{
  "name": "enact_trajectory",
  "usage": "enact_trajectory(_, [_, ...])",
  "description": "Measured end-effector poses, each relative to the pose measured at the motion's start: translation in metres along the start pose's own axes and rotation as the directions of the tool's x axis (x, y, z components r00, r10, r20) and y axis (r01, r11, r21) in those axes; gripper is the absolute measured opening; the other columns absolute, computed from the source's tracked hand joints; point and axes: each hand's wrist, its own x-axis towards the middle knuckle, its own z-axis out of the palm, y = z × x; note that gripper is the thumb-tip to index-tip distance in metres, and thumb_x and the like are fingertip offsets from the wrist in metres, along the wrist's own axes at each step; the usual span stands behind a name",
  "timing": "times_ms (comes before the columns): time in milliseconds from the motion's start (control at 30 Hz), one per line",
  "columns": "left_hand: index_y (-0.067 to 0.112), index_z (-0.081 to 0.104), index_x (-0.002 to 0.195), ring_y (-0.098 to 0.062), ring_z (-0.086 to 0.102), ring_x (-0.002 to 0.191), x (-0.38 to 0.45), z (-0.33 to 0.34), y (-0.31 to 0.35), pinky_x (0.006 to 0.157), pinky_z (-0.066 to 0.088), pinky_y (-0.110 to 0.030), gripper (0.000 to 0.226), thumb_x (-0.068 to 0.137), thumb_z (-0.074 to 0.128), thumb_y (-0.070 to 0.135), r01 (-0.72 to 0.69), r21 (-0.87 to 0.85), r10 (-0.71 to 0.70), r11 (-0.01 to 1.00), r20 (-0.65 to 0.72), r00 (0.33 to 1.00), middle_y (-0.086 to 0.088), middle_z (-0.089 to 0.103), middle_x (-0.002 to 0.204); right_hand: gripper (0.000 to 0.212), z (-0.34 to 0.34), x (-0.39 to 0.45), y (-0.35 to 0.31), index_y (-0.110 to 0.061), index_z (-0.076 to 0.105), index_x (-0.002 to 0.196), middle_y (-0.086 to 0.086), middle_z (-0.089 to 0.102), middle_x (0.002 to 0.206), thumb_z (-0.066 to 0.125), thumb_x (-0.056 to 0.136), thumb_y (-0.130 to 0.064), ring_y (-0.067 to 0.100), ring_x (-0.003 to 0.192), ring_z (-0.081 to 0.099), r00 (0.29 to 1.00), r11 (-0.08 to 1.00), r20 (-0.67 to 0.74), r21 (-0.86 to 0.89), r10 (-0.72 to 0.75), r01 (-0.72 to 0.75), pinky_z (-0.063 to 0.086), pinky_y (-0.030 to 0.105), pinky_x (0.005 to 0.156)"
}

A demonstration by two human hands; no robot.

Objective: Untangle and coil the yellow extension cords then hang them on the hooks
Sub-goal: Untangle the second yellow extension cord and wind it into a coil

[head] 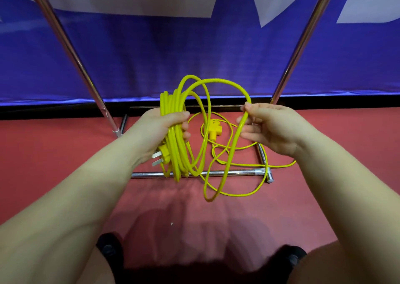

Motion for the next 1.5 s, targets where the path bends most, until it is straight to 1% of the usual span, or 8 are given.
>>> enact_trajectory(233, [0.011, 0.056, 0.089, -0.022, 0.071, 0.086, -0.001, 0.008, -0.007, 0.078, 0.058, -0.032, 0.004, 0.091, 0.053, 0.010, 0.050, 0.054, -0.057, 0.997, 0.145, 0.988, -0.009, 0.074, 0.088, 0.017, 0.008, 0.006, 0.002, -0.007, 0.055, 0.081, 0.002, 0.066, 0.060, 0.050, 0.095, -0.015, 0.010, 0.052, 0.066, 0.997, 0.955, -0.077, 0.293, -0.021, 0.042, 0.058, 0.025, 0.055])
enact_trajectory(533, [0.014, 0.061, 0.084, -0.014, 0.071, 0.069, -0.007, 0.019, -0.010, 0.063, 0.058, -0.027, 0.014, 0.089, 0.054, 0.004, 0.074, 0.102, -0.097, 0.992, 0.237, 0.967, -0.004, 0.074, 0.075, 0.014, 0.024, 0.009, 0.002, -0.001, 0.053, 0.083, 0.011, 0.058, 0.078, 0.048, 0.095, -0.007, 0.015, 0.056, 0.069, 0.995, 0.828, -0.095, 0.555, -0.030, 0.078, 0.057, 0.031, 0.051])
enact_trajectory(767, [0.010, 0.061, 0.078, -0.012, 0.068, 0.062, -0.006, 0.016, -0.006, 0.058, 0.057, -0.025, 0.016, 0.088, 0.054, 0.001, 0.019, 0.114, -0.042, 0.993, 0.196, 0.980, -0.001, 0.072, 0.067, 0.015, 0.024, 0.012, 0.002, -0.005, 0.055, 0.088, 0.013, 0.064, 0.087, 0.050, 0.095, -0.017, 0.019, 0.069, 0.071, 0.998, 0.825, -0.016, 0.563, -0.055, 0.054, 0.059, 0.031, 0.060])
enact_trajectory(833, [0.008, 0.060, 0.078, -0.012, 0.068, 0.062, -0.005, 0.015, -0.005, 0.059, 0.056, -0.026, 0.013, 0.088, 0.054, 0.002, 0.024, 0.086, -0.037, 0.996, 0.161, 0.986, -0.001, 0.071, 0.067, 0.019, 0.023, 0.013, 0.003, -0.010, 0.057, 0.094, 0.011, 0.067, 0.096, 0.051, 0.093, -0.029, 0.020, 0.082, 0.071, 0.997, 0.887, 0.037, 0.460, -0.061, 0.037, 0.059, 0.031, 0.066])
enact_trajectory(933, [0.007, 0.062, 0.077, -0.011, 0.068, 0.058, -0.004, 0.014, -0.002, 0.054, 0.055, -0.025, 0.015, 0.089, 0.054, 0.003, 0.046, 0.002, -0.046, 0.999, 0.081, 0.996, -0.001, 0.071, 0.064, 0.020, 0.026, 0.012, 0.014, -0.020, 0.059, 0.097, 0.003, 0.067, 0.101, 0.054, 0.090, -0.039, 0.017, 0.096, 0.065, 0.994, 0.994, 0.078, -0.080, -0.073, 0.079, 0.056, 0.034, 0.081])
enact_trajectory(1067, [0.004, 0.063, 0.080, -0.010, 0.068, 0.057, -0.002, 0.011, 0.001, 0.051, 0.055, -0.023, 0.013, 0.089, 0.054, 0.005, 0.066, -0.098, -0.068, 0.993, -0.014, 0.998, -0.002, 0.070, 0.062, 0.026, 0.031, 0.006, 0.033, -0.011, 0.066, 0.093, -0.001, 0.065, 0.082, 0.065, 0.084, -0.035, 0.009, 0.077, 0.057, 0.959, 0.736, 0.280, -0.643, -0.032, 0.212, 0.047, 0.029, 0.077])
enact_trajectory(1400, [0.009, 0.070, 0.065, -0.008, 0.068, 0.055, 0.004, 0.001, 0.004, 0.049, 0.055, -0.021, 0.032, 0.092, 0.052, 0.009, 0.080, -0.282, -0.132, 0.956, -0.168, 0.977, 0.000, 0.070, 0.059, 0.012, 0.043, 0.001, 0.046, -0.015, 0.047, 0.095, -0.008, 0.049, 0.072, 0.058, 0.091, -0.019, 0.008, 0.064, 0.048, 0.933, 0.624, 0.356, -0.741, 0.053, 0.248, 0.041, 0.018, 0.060])
enact_trajectory(1500, [0.007, 0.067, 0.080, -0.009, 0.068, 0.055, 0.006, -0.003, 0.005, 0.049, 0.054, -0.020, 0.022, 0.093, 0.050, 0.011, 0.086, -0.315, -0.148, 0.945, -0.177, 0.973, -0.001, 0.070, 0.060, 0.010, 0.044, 0.001, 0.047, -0.016, 0.045, 0.095, -0.007, 0.054, 0.072, 0.054, 0.093, -0.020, 0.015, 0.071, 0.058, 0.939, 0.605, 0.344, -0.743, -0.020, 0.285, 0.047, 0.023, 0.063])
